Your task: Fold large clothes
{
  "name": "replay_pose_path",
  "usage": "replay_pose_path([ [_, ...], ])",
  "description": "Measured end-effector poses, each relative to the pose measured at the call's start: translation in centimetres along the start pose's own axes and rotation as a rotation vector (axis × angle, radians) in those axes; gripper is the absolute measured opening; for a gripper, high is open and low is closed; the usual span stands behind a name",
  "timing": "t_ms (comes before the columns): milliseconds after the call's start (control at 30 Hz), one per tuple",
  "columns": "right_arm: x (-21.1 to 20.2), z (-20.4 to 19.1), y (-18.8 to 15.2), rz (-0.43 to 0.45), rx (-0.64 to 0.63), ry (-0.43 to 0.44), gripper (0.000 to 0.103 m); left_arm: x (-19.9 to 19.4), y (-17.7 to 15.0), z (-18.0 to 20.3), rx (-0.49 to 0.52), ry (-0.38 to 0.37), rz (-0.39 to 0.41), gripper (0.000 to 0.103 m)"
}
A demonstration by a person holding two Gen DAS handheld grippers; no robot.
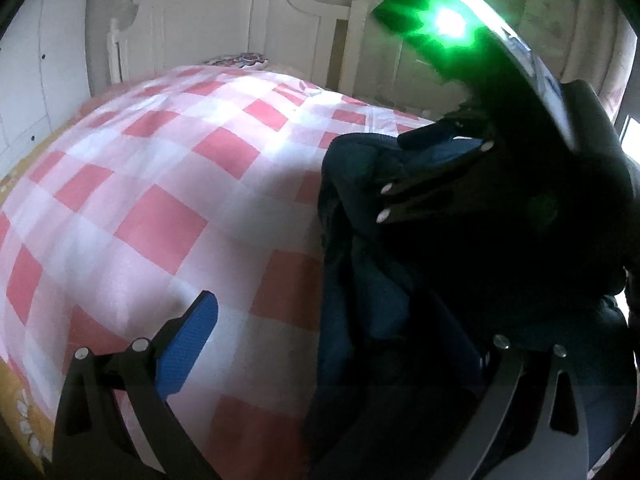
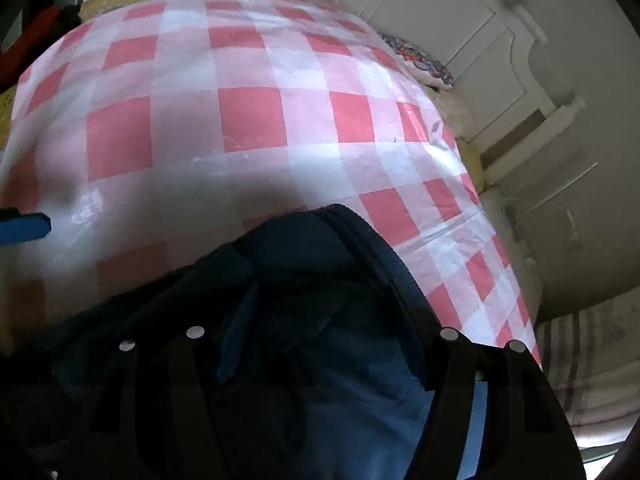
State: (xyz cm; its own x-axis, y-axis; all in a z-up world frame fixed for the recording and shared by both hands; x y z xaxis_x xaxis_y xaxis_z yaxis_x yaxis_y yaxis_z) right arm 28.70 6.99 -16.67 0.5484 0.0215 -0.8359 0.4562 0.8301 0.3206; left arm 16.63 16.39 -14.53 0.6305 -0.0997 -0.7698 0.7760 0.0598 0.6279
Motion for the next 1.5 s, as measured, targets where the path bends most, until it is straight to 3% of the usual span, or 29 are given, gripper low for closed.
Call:
replay_pose_path([
  [133,-1.8,2.1,-1.0,0.059,0.100,0.076,0.067,-0.2,-0.3,0.2,0.005,-0.005,0.006,0.101],
  [233,-5.7,3.7,-2.8,0.178,0.219,0.115,0.074,0.0,-0.3,-0.1,-0.010,-0.030,-0.002,0.101],
  [300,-8.7,4.6,-5.6,0.273,0.293,0.151,0.090,0.0,-0.2,-0.2,-0.012,-0.038,-0.009,0.101],
  [400,-11.1,5.3,-11.1,0.319,0.386,0.167,0.093,0.3,0.0,-0.3,-0.017,-0.069,-0.038,0.101],
  [467,-11.3,5.7,-14.7,0.312,0.468,0.194,0.094,0.7,0.2,-0.7,-0.031,-0.143,-0.093,0.101],
  [533,-10.7,6.2,-19.2,0.289,0.603,0.248,0.095,1.7,0.4,-1.6,-0.078,-0.266,-0.183,0.101],
  [633,-8.9,6.2,-25.5,0.260,0.864,0.456,0.098,2.5,0.1,-2.1,-0.098,-0.419,-0.259,0.101],
  [700,-7.3,5.6,-27.8,0.263,0.991,0.645,0.098,2.5,0.1,-2.0,-0.076,-0.443,-0.269,0.101],
  [733,-6.6,5.2,-28.4,0.264,1.025,0.731,0.098,2.5,0.0,-2.0,-0.079,-0.453,-0.274,0.101],
  [900,-5.2,4.0,-26.6,0.253,0.968,0.859,0.099,2.8,-0.3,-1.7,-0.122,-0.647,-0.348,0.101],
  [967,-5.1,3.6,-26.0,0.251,0.956,0.843,0.099,2.8,-0.9,-0.6,-0.128,-0.787,-0.388,0.101],
  [1067,-5.4,3.4,-25.8,0.285,0.921,0.833,0.099,2.7,-1.1,0.1,-0.138,-0.754,-0.356,0.100],
  [1133,-6.1,3.1,-26.0,0.340,0.898,0.803,0.094,2.0,-1.0,0.4,-0.155,-0.769,-0.308,0.090],
  [1200,-7.3,2.9,-26.1,0.403,0.851,0.717,0.086,0.7,-0.6,1.4,-0.132,-0.770,-0.244,0.079],
  [1367,-10.7,5.2,-26.8,0.550,0.797,0.520,0.079,-0.2,3.4,6.8,-0.083,-0.812,-0.141,0.078],
  [1500,-13.0,10.9,-27.6,0.600,0.799,0.382,0.077,3.4,9.0,11.7,-0.123,-0.892,-0.140,0.078],
])
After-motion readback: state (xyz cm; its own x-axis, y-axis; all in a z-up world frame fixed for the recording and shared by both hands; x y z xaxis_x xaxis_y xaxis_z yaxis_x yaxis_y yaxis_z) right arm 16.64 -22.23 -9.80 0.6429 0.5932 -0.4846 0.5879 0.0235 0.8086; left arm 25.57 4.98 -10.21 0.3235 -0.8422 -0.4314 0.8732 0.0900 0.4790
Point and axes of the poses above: each gripper's, at about its wrist camera, not at the fingertips, and x roughly the way its jaws point, z to its right, y to its top, the point moved 4 cm from there along x, roughly the way its jaws point, and after that the axes turned 7 degrees about -z, right-handed, at the moved point
